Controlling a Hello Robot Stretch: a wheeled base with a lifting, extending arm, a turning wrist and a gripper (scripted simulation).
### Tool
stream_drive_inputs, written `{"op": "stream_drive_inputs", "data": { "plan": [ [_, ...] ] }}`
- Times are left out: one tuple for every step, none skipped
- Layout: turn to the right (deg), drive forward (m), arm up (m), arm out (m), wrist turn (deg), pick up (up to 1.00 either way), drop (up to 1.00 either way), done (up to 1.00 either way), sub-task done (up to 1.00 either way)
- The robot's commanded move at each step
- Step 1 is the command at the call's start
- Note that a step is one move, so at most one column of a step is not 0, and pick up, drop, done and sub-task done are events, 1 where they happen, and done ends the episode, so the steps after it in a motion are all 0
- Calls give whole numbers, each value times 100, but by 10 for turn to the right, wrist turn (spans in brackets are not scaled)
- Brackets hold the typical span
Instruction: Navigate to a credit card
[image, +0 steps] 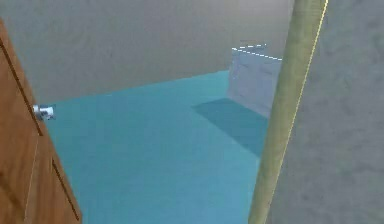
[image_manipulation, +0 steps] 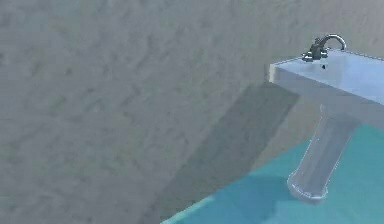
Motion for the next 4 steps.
{"op": "stream_drive_inputs", "data": {
  "plan": [
    [0, 70, 0, 0, 0, 0, 0, 0, 0],
    [60, 0, 0, 0, 0, 0, 0, 0, 0],
    [0, 100, 0, 0, 0, 0, 0, 0, 0],
    [0, 100, 0, 0, 0, 0, 0, 0, 0]
  ]
}}
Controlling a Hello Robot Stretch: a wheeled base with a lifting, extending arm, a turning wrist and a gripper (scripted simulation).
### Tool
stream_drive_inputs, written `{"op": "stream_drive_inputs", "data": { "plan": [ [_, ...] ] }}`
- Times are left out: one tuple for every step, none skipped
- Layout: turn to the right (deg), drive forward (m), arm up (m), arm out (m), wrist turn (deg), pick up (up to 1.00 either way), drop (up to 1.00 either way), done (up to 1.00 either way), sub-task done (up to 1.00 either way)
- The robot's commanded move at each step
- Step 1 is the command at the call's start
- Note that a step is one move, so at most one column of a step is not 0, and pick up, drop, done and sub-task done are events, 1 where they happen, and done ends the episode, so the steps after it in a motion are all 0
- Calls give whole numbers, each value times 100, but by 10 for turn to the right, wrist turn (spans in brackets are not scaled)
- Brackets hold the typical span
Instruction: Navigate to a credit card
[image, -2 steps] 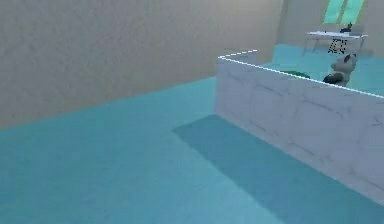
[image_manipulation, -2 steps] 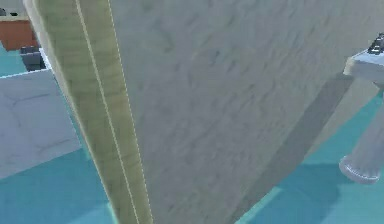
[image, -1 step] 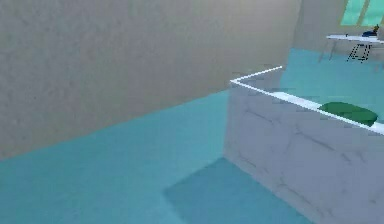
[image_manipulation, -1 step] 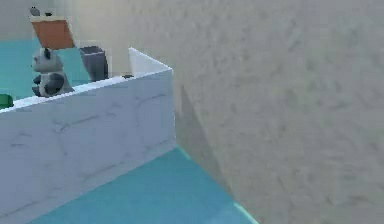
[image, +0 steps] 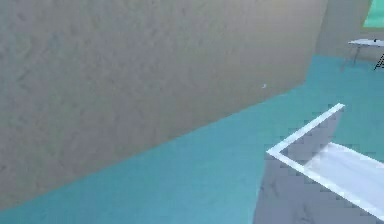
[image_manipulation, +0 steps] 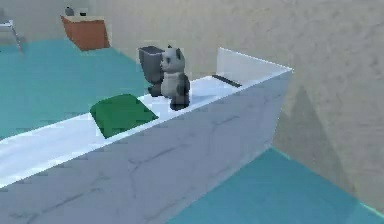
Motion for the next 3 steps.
{"op": "stream_drive_inputs", "data": {
  "plan": [
    [0, 70, 0, 0, 0, 0, 0, 0, 0],
    [-330, 0, 0, 0, 0, 0, 0, 0, 0],
    [0, 40, 0, 0, 0, 0, 0, 0, 0]
  ]
}}
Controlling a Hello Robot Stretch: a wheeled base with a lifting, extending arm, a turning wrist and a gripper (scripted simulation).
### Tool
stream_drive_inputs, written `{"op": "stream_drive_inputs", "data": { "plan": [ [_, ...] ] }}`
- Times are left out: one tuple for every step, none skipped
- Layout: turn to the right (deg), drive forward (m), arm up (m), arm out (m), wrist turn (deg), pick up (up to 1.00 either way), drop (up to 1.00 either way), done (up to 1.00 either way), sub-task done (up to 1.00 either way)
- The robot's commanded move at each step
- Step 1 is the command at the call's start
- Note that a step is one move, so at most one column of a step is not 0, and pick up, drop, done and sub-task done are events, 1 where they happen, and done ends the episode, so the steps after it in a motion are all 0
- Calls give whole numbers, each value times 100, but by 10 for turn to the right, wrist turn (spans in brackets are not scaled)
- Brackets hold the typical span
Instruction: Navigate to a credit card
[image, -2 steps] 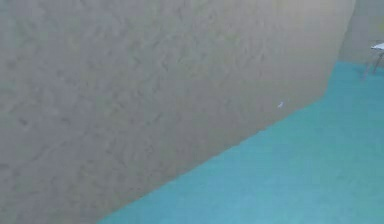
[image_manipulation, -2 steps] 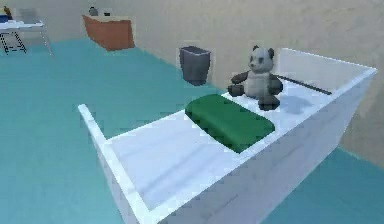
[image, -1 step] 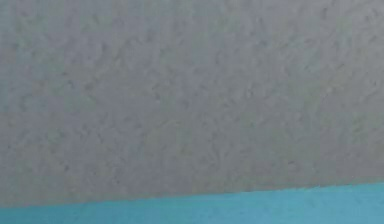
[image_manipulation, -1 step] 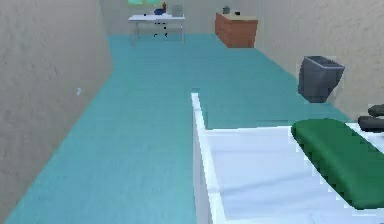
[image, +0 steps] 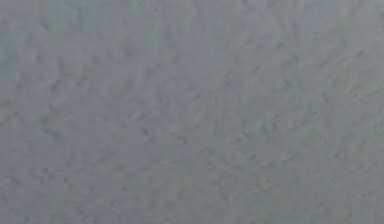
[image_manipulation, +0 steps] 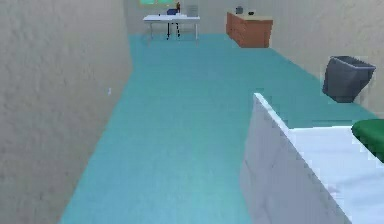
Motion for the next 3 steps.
{"op": "stream_drive_inputs", "data": {
  "plan": [
    [450, 0, 0, 0, 0, 0, 0, 0, 0],
    [360, 0, 0, 0, 0, 0, 0, 0, 0],
    [0, 100, 0, 0, 0, 0, 0, 0, 0]
  ]
}}
